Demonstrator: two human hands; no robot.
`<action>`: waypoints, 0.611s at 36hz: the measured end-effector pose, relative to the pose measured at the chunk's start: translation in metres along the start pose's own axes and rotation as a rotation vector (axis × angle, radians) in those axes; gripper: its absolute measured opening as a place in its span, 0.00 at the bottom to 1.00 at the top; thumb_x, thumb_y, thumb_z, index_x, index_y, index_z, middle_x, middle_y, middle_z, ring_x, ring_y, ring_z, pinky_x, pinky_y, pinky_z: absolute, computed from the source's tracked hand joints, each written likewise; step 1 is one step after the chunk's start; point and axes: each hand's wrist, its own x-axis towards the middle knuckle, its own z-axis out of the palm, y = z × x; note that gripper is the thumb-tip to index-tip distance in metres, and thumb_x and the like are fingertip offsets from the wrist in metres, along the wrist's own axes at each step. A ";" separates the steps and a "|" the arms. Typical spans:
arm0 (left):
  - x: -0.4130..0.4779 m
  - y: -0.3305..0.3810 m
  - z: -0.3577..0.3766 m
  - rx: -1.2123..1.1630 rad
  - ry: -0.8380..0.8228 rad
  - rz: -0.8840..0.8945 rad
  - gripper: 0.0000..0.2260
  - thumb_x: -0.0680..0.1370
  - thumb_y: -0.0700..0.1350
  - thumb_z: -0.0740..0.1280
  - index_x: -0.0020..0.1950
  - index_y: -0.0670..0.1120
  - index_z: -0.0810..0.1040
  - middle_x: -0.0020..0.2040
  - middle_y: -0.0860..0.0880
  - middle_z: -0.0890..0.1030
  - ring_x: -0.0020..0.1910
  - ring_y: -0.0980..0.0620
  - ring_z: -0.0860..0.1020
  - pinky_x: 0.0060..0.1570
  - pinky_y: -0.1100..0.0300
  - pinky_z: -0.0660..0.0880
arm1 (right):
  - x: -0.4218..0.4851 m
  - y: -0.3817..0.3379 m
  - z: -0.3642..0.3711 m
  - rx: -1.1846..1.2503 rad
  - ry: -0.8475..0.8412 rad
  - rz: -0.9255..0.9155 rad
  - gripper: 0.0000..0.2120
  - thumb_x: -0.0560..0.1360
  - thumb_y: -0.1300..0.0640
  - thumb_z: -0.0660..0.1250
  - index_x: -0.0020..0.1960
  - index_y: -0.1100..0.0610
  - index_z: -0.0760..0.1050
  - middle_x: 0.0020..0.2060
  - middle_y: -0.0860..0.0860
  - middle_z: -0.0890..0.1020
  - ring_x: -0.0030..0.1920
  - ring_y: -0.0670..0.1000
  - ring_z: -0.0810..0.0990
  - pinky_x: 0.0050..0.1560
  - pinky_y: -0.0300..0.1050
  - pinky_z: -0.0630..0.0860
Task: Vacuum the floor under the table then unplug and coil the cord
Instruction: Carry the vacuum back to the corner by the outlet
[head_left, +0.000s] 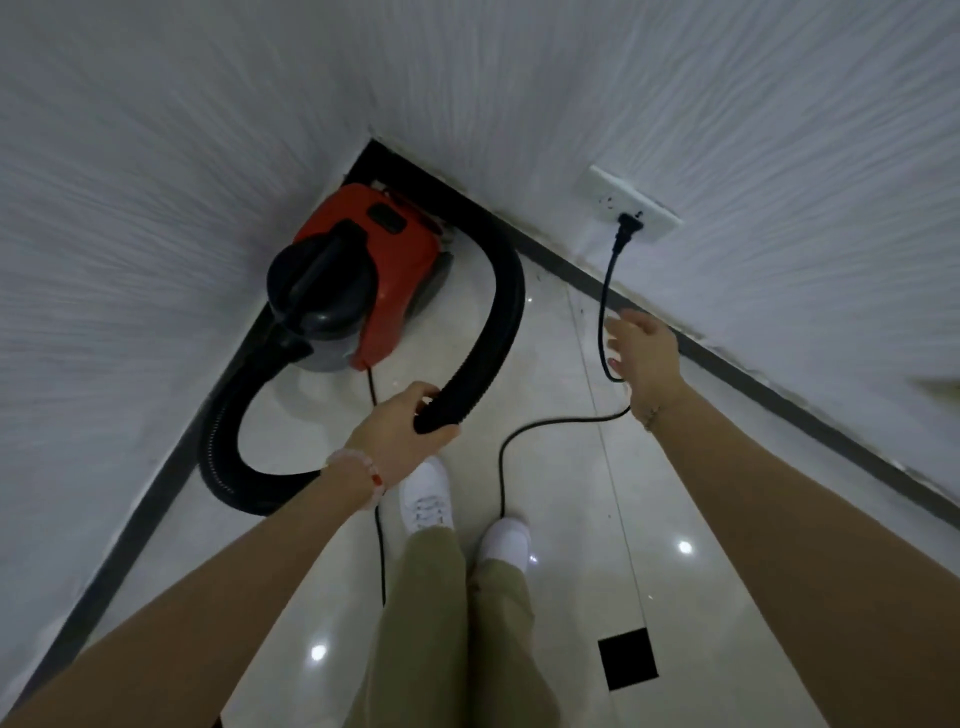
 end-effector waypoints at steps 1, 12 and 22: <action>0.002 -0.003 0.003 -0.006 0.027 -0.002 0.17 0.75 0.49 0.69 0.61 0.48 0.71 0.43 0.55 0.77 0.38 0.58 0.75 0.36 0.65 0.70 | 0.007 -0.002 -0.004 -0.002 0.011 -0.023 0.21 0.77 0.58 0.66 0.68 0.60 0.68 0.51 0.53 0.78 0.43 0.44 0.75 0.50 0.39 0.75; -0.001 -0.024 0.017 0.068 0.194 0.043 0.14 0.73 0.49 0.71 0.54 0.58 0.70 0.43 0.63 0.75 0.41 0.60 0.77 0.41 0.64 0.73 | 0.064 -0.023 0.012 -0.098 -0.195 -0.022 0.15 0.79 0.50 0.61 0.64 0.53 0.69 0.48 0.47 0.74 0.48 0.45 0.72 0.42 0.34 0.66; -0.019 -0.023 0.010 0.176 0.320 0.090 0.11 0.74 0.49 0.69 0.53 0.58 0.71 0.39 0.62 0.75 0.37 0.62 0.75 0.34 0.67 0.68 | 0.070 -0.020 0.014 -0.025 -0.032 -0.112 0.17 0.80 0.64 0.55 0.34 0.55 0.71 0.31 0.52 0.70 0.30 0.46 0.67 0.32 0.34 0.71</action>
